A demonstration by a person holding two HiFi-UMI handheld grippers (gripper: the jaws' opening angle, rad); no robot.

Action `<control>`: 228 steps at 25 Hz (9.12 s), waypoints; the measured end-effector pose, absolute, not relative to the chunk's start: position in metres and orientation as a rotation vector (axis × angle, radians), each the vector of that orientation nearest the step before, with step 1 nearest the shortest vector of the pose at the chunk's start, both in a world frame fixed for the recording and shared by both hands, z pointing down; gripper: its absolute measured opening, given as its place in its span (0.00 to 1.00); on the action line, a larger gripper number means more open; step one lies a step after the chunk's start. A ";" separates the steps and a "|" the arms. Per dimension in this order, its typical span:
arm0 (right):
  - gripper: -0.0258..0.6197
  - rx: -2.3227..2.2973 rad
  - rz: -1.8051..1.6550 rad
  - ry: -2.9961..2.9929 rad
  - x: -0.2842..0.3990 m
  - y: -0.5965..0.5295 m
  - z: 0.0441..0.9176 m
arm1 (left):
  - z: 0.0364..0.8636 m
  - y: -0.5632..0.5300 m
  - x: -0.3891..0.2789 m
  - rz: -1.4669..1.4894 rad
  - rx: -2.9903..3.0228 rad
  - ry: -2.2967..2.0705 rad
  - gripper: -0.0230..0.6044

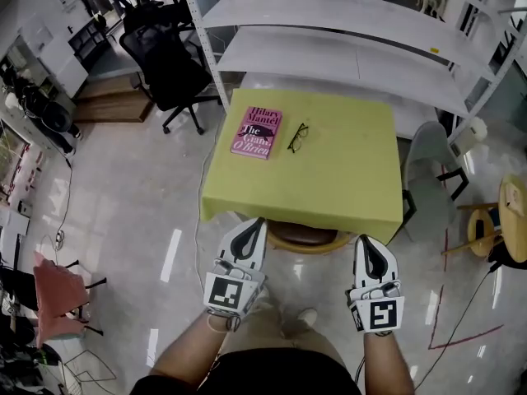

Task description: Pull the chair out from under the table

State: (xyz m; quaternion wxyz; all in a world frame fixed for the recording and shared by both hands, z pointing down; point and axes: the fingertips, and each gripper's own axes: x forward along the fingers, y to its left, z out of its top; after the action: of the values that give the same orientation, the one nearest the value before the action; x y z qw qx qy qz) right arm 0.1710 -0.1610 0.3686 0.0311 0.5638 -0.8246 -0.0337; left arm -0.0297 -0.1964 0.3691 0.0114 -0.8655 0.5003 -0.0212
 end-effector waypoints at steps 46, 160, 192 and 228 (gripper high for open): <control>0.05 1.313 0.130 -2.316 0.151 -0.223 0.560 | 0.587 -0.253 -0.009 -0.832 -2.853 1.247 0.05; 0.29 0.209 0.217 -1.839 0.091 -0.114 0.846 | 0.833 -0.137 0.005 -1.825 -2.654 -0.231 0.36; 0.27 0.062 0.157 -1.881 0.087 0.008 0.838 | 0.836 -0.009 0.002 -1.924 -2.652 -0.056 0.36; 0.28 0.193 0.252 -1.826 0.058 0.099 0.839 | 0.829 0.081 -0.030 -1.824 -2.695 -0.212 0.34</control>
State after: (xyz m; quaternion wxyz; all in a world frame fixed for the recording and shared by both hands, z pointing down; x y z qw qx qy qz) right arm 0.0578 0.0987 0.8391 0.6005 0.0834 -0.7878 0.1088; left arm -0.0296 0.0805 0.8285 -0.0596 -0.8248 -0.0648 -0.5585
